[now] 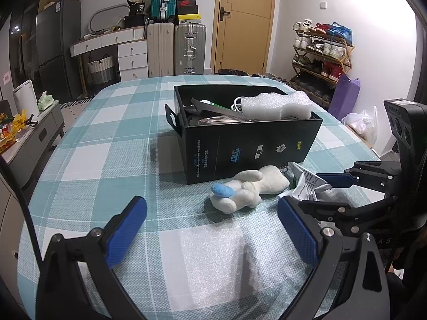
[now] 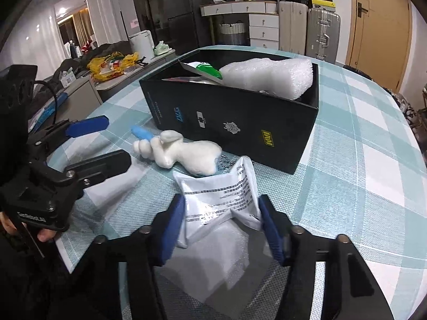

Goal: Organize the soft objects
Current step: 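Move right gripper to the white printed sachet and close on it, then close left gripper on white plush toy while right gripper lifts sachet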

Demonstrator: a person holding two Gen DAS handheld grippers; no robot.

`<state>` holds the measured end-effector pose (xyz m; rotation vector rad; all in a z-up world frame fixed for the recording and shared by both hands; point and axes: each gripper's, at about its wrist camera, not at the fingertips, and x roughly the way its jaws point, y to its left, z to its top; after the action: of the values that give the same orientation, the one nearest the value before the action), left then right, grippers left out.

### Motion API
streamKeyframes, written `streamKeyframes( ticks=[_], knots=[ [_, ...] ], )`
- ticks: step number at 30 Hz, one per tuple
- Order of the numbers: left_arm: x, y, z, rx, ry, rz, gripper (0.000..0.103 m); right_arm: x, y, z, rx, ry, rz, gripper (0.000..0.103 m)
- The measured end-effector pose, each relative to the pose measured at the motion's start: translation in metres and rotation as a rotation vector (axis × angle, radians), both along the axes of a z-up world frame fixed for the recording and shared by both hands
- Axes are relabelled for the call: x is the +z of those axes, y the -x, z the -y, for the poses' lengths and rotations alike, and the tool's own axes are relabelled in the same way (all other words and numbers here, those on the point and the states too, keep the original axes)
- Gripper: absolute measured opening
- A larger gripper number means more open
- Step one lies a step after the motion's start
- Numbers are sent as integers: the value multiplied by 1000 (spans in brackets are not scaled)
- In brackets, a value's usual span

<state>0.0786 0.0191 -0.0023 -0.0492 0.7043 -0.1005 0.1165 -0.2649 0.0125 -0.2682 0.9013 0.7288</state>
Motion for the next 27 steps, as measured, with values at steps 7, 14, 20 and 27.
streamKeyframes(
  ticks=[7, 14, 20, 27],
  knots=[
    [0, 0, 0, -2, -1, -1, 99, 3, 3, 0, 9, -8, 0, 51],
    [-1, -1, 1, -7, -2, -11, 99, 18, 4, 10, 0, -43, 28, 51],
    [-5, -11, 8, 17, -45, -68, 99, 26, 4, 20, -5, -69, 60, 51],
    [-8, -23, 24, -16, -88, -114, 99, 28, 2, 24, -10, -83, 67, 51]
  ],
)
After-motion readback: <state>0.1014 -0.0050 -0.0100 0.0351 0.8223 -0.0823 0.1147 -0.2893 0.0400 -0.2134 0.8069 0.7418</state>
